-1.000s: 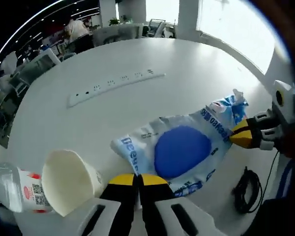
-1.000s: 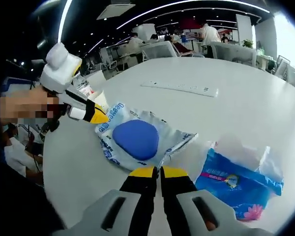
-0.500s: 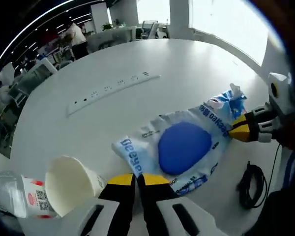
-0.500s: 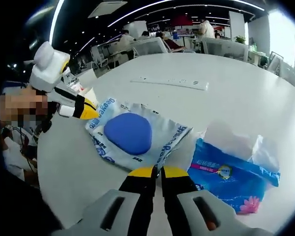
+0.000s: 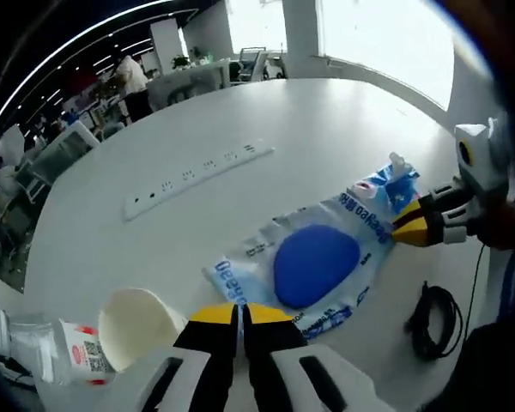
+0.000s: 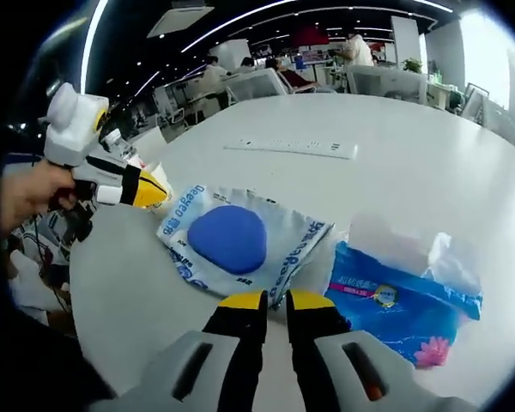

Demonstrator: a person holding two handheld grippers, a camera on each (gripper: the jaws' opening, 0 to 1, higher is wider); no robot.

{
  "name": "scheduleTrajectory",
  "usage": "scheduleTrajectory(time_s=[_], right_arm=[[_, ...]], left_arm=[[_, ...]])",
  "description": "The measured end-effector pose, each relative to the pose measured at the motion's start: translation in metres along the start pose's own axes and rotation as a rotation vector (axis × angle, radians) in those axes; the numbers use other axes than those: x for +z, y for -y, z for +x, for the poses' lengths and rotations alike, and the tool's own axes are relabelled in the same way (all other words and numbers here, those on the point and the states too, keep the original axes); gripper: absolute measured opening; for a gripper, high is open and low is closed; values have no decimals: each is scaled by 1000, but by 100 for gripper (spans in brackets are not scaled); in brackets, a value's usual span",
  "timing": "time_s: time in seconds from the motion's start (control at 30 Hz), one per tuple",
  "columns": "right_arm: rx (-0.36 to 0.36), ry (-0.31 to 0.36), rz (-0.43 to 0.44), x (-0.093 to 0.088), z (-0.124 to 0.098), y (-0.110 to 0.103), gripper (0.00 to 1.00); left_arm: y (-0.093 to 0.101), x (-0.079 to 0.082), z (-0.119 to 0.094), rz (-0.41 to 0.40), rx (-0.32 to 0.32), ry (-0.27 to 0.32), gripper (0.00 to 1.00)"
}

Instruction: Arrange the tabletop items into an orderly group along one side of the table until the central work area is clear of visible clutter.

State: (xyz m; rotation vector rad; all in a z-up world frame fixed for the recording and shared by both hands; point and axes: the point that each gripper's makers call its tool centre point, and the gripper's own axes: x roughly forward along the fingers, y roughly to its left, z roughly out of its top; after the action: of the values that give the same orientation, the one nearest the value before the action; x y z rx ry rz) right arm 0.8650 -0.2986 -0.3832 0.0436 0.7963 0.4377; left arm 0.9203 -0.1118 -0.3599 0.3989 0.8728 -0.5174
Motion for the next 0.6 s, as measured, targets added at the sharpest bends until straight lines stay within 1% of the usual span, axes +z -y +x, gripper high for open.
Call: scheduleTrajectory(time_s=[0.1,0.23,0.27,0.5,0.6], right_arm=[[-6,6,-11,3,-6,-2,7],[-3,25,-28,7,-16,-9,8],[-5,26,-31,6,-17,-10,10],[-17,46,-29,3,-39,-20,21],[-23,39,-21,-5,-45,-19,27]], left_arm=[[9,3,-7,-35,-25,26,6],[22,2,-18,-72,-59,44,12],[24,2,-19,-74,-64,46,13],[54,-9,-33,-107,-134,53,21],[66,-16,-37,-118,-160,52,25]])
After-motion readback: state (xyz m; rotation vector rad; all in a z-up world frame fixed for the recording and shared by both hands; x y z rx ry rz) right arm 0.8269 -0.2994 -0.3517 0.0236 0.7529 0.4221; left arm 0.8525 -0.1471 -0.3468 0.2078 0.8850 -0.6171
